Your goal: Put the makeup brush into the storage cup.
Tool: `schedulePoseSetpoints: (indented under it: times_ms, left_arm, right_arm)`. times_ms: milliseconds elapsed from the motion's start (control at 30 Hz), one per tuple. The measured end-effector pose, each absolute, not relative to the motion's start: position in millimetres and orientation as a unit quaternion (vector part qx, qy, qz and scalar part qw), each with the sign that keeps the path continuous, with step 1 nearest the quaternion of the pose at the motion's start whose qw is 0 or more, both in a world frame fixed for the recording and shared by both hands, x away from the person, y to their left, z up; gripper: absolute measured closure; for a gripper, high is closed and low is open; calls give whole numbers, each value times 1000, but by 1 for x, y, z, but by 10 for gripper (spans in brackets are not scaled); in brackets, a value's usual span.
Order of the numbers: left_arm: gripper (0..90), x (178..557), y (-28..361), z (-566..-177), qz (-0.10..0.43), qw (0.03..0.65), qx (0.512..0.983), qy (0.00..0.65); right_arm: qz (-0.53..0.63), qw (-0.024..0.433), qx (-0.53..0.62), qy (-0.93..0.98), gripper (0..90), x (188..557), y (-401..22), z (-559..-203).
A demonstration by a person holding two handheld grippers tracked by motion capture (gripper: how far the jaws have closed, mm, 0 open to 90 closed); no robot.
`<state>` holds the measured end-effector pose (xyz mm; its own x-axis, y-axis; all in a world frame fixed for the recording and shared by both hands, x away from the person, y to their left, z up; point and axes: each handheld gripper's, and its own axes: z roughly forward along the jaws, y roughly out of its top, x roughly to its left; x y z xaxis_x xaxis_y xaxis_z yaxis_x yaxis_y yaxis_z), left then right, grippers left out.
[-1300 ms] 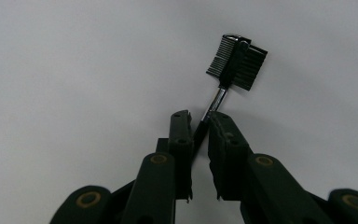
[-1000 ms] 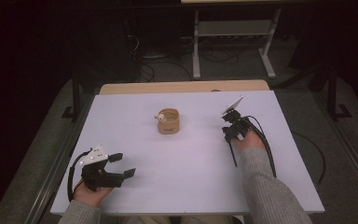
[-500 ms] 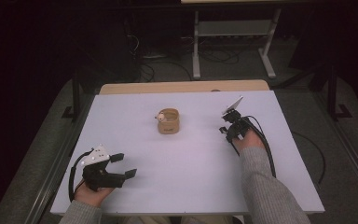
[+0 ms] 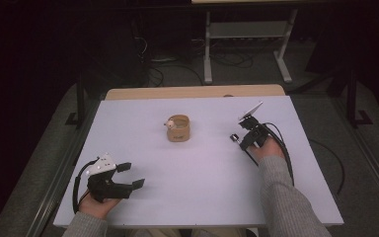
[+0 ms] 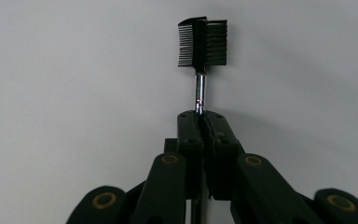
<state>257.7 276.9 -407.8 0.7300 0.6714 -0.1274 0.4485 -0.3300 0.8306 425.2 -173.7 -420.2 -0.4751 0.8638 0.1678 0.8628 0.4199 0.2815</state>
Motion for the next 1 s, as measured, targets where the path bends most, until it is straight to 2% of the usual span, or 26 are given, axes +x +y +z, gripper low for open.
schedulePoseSetpoints:
  times_ms: [533, 1000]
  left_arm:
    - [235, 257, 258, -394, 84, 495, 802, 324]
    - [279, 270, 216, -379, 51, 497, 819, 281]
  right_arm:
    - [319, -1, 425, 847, 848, 390, -178, -384]
    - [448, 2, 333, 830, 848, 351, -150, -359]
